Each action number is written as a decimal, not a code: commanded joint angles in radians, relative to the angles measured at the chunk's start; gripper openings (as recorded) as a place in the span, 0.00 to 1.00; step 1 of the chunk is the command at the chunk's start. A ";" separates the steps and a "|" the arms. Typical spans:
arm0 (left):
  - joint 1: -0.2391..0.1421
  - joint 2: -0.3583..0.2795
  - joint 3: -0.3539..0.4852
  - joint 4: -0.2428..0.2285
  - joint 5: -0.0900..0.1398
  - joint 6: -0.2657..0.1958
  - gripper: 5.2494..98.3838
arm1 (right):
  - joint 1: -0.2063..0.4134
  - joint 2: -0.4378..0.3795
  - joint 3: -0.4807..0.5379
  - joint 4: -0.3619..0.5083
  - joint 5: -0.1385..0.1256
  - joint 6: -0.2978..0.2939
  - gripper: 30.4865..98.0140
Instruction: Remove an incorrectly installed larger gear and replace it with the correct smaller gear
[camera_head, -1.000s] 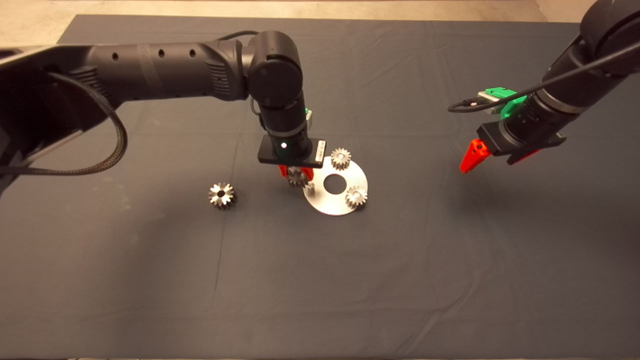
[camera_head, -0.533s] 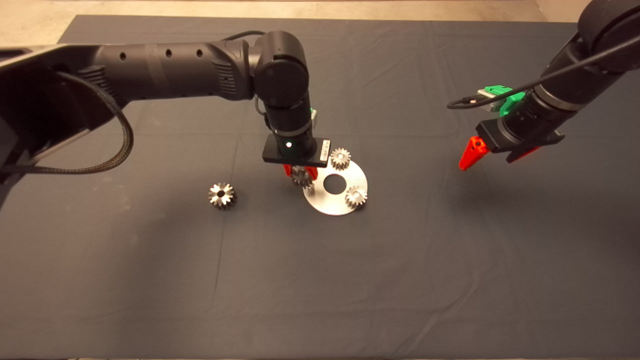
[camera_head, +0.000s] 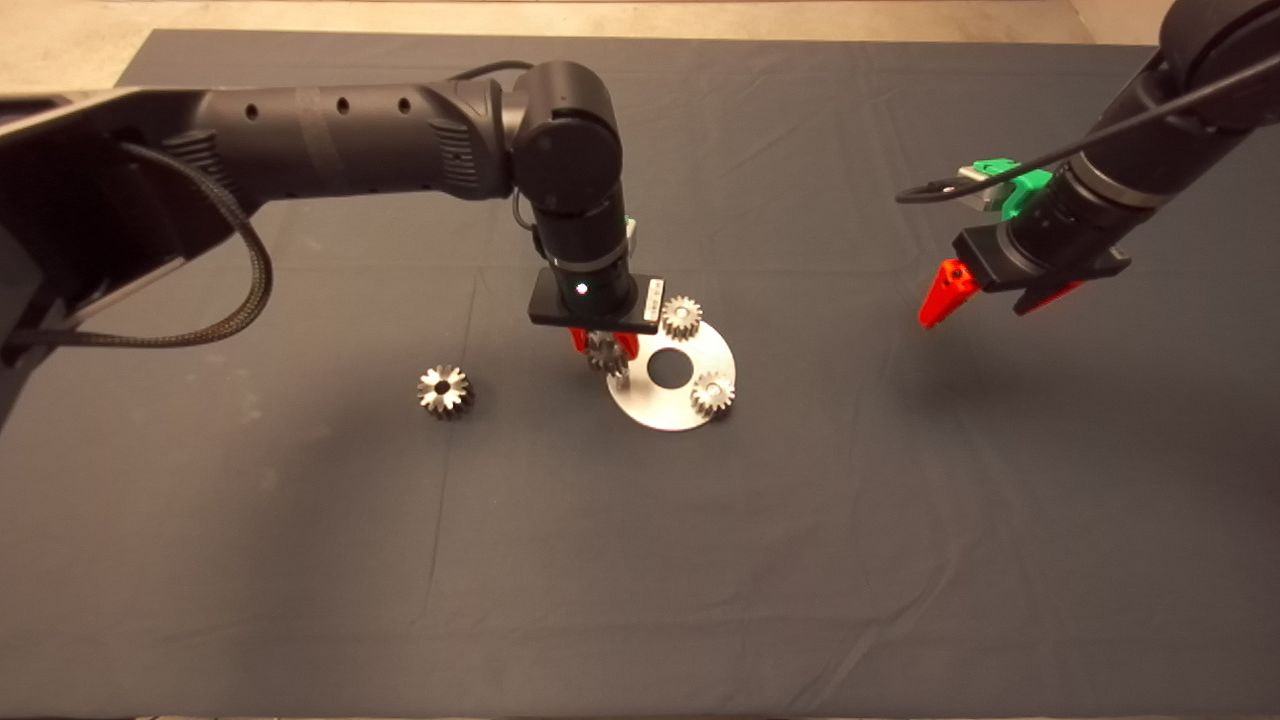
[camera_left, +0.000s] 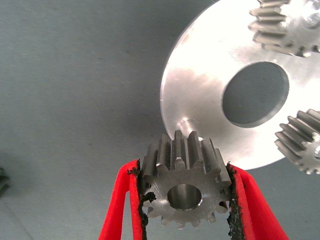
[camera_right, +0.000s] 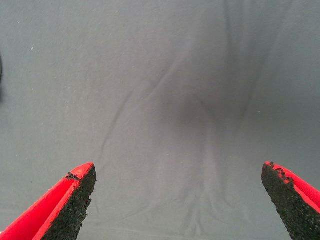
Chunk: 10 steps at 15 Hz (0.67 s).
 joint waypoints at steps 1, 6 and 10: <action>0.023 0.005 0.002 -0.007 -0.003 -0.010 0.22 | 0.052 0.002 -0.015 0.015 -0.129 -0.001 0.85; 0.034 0.007 0.003 -0.007 -0.008 -0.018 0.22 | 0.069 0.011 -0.015 0.015 -0.129 -0.006 0.85; 0.031 0.014 -0.021 -0.006 -0.006 -0.010 0.22 | 0.066 0.015 -0.018 0.015 -0.129 -0.006 0.85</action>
